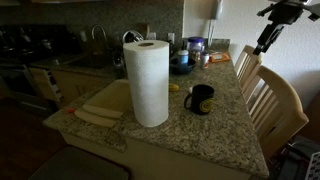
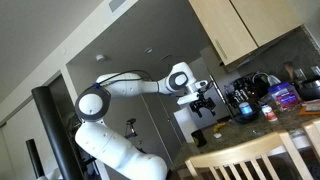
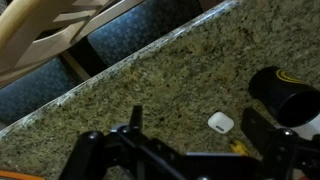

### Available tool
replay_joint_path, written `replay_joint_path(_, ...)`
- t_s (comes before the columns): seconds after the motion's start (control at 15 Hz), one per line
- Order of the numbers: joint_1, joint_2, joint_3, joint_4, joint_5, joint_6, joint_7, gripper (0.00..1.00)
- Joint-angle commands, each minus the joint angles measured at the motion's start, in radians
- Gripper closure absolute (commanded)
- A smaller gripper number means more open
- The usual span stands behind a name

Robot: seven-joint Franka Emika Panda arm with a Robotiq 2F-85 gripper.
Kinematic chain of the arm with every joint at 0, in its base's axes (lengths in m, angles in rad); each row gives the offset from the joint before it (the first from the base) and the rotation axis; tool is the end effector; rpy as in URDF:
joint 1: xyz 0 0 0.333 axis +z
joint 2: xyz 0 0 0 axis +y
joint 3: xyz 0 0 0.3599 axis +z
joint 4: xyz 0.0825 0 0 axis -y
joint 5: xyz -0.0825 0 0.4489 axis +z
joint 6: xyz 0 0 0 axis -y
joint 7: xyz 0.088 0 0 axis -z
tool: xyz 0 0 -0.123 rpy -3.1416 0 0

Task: Pick the bottle in the bowl and put it on the counter

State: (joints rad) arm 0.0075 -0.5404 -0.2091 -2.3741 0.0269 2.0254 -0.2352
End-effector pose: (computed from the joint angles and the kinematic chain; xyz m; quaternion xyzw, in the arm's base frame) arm 0.4422 -0.0974 0.5378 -0.9935 -0.0215 -0.1019 0.0461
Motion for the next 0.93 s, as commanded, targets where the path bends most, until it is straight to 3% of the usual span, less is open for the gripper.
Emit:
replay_joint_path(0.0, -0.022, 0.003, 0.018, 0.002, 0.012, -0.002, -0.01, 0.0)
replay_joint_path(0.73, -0.022, 0.003, 0.018, 0.002, 0.012, -0.002, -0.01, 0.0)
replay_joint_path(0.87, -0.007, 0.016, 0.038, 0.036, 0.051, 0.082, 0.039, 0.0)
